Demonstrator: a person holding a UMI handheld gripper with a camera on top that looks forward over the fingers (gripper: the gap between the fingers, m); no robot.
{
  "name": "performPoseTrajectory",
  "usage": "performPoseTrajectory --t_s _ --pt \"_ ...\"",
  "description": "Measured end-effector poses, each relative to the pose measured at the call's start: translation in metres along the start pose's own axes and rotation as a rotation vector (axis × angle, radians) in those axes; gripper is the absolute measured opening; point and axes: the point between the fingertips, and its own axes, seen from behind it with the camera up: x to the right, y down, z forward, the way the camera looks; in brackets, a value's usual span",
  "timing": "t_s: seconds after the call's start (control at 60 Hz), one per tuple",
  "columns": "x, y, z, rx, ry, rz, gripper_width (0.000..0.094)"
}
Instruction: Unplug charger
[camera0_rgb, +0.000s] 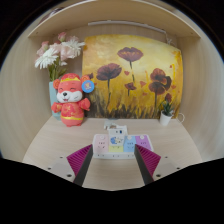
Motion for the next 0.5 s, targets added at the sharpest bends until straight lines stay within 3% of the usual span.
performPoseTrajectory --t_s 0.117,0.267,0.5 --pt "0.005 -0.02 0.05 0.012 -0.012 0.022 0.0767" --pt "0.005 -0.013 0.062 -0.023 -0.018 0.034 0.0342" --pt "0.011 -0.018 0.066 0.037 0.024 0.015 0.0193"
